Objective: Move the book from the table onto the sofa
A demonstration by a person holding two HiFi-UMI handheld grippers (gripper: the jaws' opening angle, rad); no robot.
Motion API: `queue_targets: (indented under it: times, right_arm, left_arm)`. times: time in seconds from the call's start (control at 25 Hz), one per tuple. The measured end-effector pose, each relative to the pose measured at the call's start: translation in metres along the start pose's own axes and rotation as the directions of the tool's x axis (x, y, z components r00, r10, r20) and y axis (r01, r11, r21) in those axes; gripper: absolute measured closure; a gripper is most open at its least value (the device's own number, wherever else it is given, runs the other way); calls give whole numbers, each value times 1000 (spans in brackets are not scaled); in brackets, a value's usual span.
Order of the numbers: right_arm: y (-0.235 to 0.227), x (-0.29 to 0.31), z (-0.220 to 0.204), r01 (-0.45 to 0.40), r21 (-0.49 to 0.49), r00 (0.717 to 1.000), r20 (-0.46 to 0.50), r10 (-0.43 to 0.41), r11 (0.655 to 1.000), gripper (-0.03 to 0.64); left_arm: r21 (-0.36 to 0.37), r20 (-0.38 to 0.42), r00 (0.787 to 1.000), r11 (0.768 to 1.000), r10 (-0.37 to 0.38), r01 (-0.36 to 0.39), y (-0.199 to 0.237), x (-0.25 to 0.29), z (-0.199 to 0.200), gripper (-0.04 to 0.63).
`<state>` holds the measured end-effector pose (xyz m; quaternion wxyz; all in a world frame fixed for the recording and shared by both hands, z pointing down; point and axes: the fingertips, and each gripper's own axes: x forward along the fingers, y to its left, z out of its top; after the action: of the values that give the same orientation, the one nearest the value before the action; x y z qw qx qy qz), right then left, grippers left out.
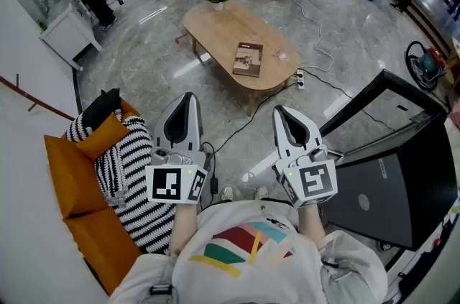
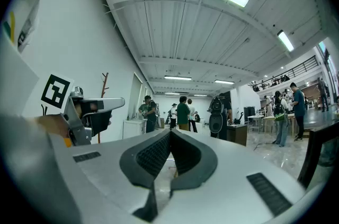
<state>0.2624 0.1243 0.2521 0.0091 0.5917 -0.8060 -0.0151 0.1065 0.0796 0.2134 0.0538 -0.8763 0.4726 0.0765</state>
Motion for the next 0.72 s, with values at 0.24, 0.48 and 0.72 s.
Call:
queue_targets:
  times: [0.24,0.48,0.72]
  right_arm:
    - [-12,3,-2,-5,-30,1000,-3,5,1000,606]
    - [-36,-1,-6,19,-42,1000,2,-19,999,606]
    - [-53,-14,-36,-16,-51,999,-52,13,999,606]
  left_arm:
    - [-5,7,1000,1000,9,-9,-1,10,-3,589]
    - [-7,11,1000,1000,26,-26,-11,19,-8,589]
    - [9,-14,998,998,59,-59,-24,20,-27,589]
